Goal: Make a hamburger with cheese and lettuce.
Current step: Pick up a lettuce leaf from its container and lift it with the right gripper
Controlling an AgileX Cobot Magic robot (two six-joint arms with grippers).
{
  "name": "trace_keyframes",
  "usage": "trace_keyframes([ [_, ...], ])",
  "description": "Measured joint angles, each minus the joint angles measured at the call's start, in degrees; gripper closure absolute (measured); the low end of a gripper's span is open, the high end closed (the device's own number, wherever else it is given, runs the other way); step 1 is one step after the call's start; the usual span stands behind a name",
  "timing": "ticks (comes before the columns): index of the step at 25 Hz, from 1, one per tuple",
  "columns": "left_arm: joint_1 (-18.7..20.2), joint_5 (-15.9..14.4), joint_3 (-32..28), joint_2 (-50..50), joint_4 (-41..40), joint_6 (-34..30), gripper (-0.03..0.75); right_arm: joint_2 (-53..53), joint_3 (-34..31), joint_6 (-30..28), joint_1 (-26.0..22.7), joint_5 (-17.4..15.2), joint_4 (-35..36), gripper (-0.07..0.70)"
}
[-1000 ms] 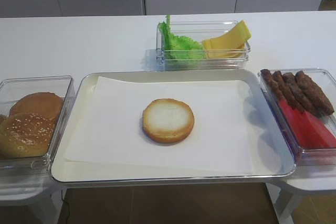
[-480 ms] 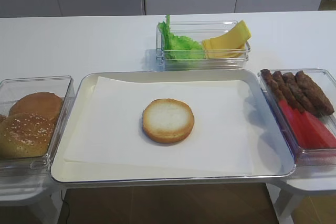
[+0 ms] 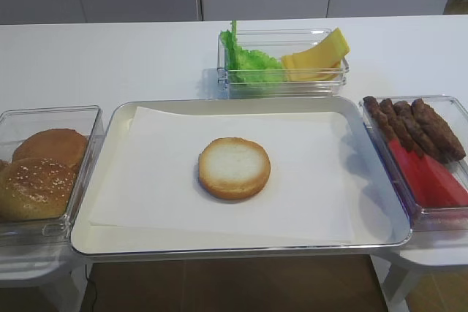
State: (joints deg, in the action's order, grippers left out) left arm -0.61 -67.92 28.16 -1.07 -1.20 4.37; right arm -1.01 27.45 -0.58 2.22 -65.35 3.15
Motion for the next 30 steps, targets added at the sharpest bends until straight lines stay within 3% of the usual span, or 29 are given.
trace_keyframes([
  [5,0.0,0.0,0.0,0.0,0.0,0.0,0.357,0.0,1.7,0.1,0.0,1.4,5.6,0.134],
  [11,0.0,0.0,0.0,0.0,0.0,0.0,0.357,6.1,8.1,0.6,0.0,1.8,8.7,0.134],
  [17,0.0,0.0,0.0,0.0,0.0,0.0,0.357,19.4,16.5,0.6,0.0,4.7,10.3,0.134],
  [25,0.0,0.0,0.0,0.0,0.0,0.0,0.357,40.0,25.5,2.4,0.0,12.3,14.0,0.134],
  [30,0.0,0.0,0.0,0.0,0.0,0.0,0.357,54.5,33.7,-1.5,0.0,15.0,19.9,0.134],
])
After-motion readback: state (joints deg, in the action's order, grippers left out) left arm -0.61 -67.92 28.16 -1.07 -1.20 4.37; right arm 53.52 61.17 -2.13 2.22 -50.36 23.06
